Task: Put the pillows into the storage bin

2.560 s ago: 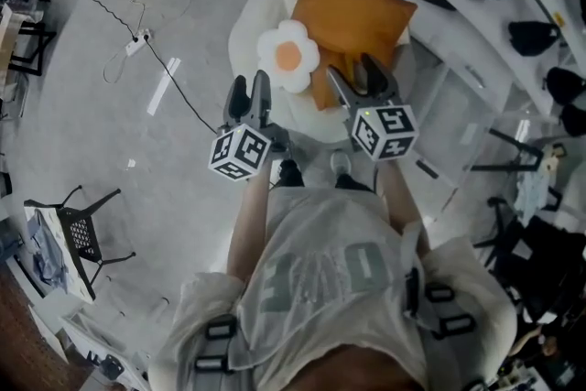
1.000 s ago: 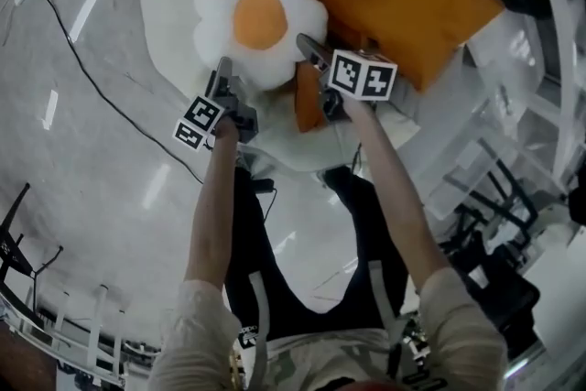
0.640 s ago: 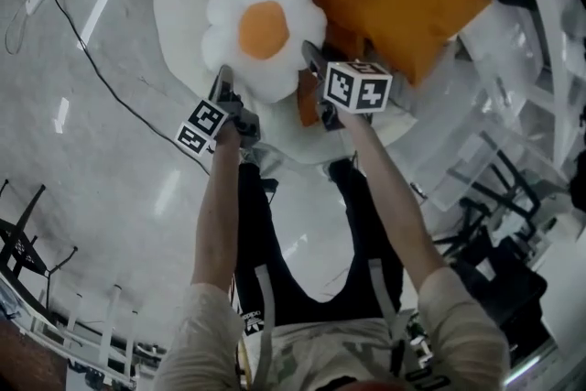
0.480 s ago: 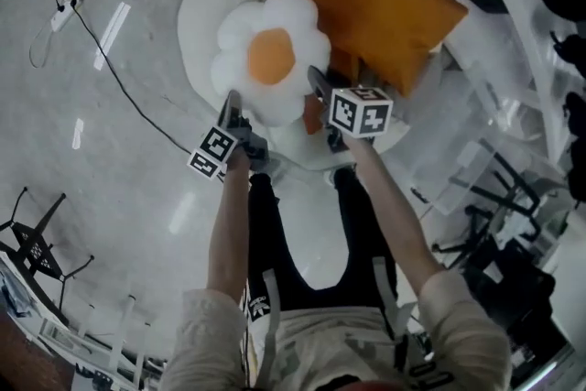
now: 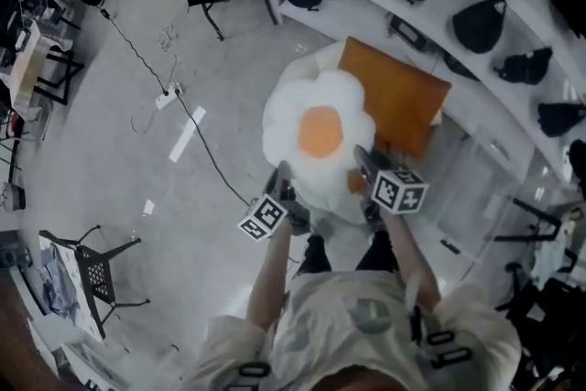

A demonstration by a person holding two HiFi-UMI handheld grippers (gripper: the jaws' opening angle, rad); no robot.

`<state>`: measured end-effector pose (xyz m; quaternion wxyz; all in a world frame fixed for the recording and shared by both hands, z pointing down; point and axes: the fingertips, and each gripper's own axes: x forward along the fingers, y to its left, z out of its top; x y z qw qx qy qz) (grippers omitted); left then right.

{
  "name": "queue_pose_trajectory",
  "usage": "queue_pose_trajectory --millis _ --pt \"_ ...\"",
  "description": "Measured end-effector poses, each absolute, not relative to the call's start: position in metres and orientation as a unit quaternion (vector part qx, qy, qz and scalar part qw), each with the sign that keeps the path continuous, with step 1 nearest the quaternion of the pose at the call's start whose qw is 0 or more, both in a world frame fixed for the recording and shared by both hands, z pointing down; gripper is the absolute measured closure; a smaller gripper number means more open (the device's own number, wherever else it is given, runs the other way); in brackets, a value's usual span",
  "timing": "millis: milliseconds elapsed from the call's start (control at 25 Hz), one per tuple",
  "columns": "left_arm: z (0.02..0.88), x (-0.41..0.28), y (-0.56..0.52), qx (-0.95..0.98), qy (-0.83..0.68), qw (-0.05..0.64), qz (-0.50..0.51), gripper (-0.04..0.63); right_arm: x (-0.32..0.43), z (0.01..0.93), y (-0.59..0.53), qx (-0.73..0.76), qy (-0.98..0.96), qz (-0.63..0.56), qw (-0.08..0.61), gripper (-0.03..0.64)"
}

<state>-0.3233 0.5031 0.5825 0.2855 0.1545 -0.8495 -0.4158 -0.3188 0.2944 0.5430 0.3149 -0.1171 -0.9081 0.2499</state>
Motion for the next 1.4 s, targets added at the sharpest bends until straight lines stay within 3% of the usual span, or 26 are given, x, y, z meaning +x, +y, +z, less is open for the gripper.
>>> queue_pose_trajectory --millis 320,680,1000,1400 --pt "0.498 -0.329 0.512 0.192 -0.874 0.215 -0.39 0.571 -0.318 0.466 0.3 -0.114 -0.935 0.24 0.235 0.532" --pt "0.464 -0.338 0.452 0.258 -0.865 0.226 -0.366 0.572 -0.299 0.436 0.244 -0.056 -0.945 0.266 0.182 0.531" --pt "0.45 -0.318 0.225 0.403 -0.817 0.277 -0.304 0.572 -0.212 0.439 0.044 0.102 -0.94 0.295 0.139 0.531" --pt "0.498 -0.152 -0.109 0.617 -0.68 0.354 -0.176 0.572 0.039 0.509 -0.196 0.352 -0.866 0.344 0.09 0.531"
